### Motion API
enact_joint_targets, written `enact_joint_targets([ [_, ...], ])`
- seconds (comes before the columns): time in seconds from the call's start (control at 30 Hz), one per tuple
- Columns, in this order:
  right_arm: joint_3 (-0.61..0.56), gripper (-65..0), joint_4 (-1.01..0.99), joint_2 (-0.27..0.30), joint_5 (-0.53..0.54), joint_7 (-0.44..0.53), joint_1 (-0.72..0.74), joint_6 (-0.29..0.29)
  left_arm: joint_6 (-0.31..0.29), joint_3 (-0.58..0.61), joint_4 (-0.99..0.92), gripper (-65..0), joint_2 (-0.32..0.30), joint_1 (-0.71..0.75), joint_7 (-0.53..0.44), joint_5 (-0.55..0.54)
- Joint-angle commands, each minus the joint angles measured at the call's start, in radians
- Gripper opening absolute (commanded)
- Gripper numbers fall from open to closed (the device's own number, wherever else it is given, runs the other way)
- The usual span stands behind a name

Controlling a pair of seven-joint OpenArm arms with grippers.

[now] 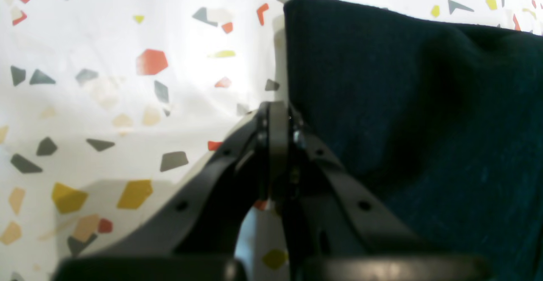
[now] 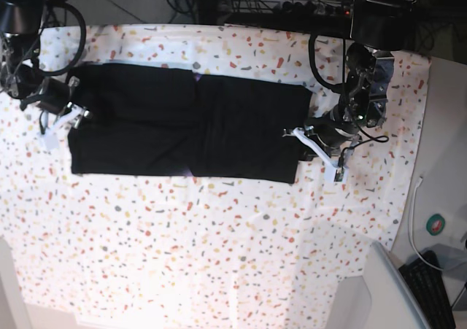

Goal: Layout the t-shirt on the table in an organized manner, then fold the t-shirt properly
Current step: 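Grasp the strip end with the right gripper and fold it toward the left gripper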

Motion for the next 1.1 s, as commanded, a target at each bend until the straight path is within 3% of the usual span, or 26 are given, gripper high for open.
enact_joint_targets([
  [0.0,0.005,-51.2,0.005,0.014,-0.007,-0.011,0.003,-0.009,-0.002,0.005,0.006,-65.0,0.002,0.0,0.043,0.004],
  [0.07,0.007,-65.0,0.005,0.014,-0.007,-0.009,0.015,-0.009,-0.002,0.005,0.006,-65.0,0.019,0.0,0.044,0.005],
  [0.17,0.007,-65.0,0.007,0.016,-0.008,-0.007,0.03,-0.038,-0.002,0.011,0.006,-65.0,0.028,-0.003,0.044,0.005],
  [0.27,0.001,-65.0,0.022,0.036,-0.008,-0.009,0.035,-0.15,-0.002,0.097,0.007,-65.0,0.028,-0.013,0.044,0.002],
  [0.4,-0.001,-65.0,0.106,0.057,-0.014,-0.012,0.027,-0.253,0.001,0.166,0.006,-65.0,0.039,-0.023,0.043,-0.001],
  [0.63,-0.001,-65.0,0.373,0.054,-0.179,-0.052,-0.019,-0.414,0.001,0.177,0.007,-65.0,0.111,-0.043,0.046,0.004],
  [0.83,-0.001,-65.0,0.579,-0.007,-0.307,-0.152,-0.031,-0.435,0.001,0.18,0.006,-65.0,0.149,-0.063,0.046,0.005],
  [0.97,-0.018,-65.0,0.688,-0.085,-0.507,-0.213,-0.031,-0.435,0.001,0.255,-0.005,-65.0,0.149,-0.089,0.046,0.005],
  [1.07,-0.124,-65.0,0.769,-0.105,-0.651,-0.221,-0.031,-0.435,0.003,0.267,-0.005,-65.0,0.149,-0.095,0.046,0.004],
])
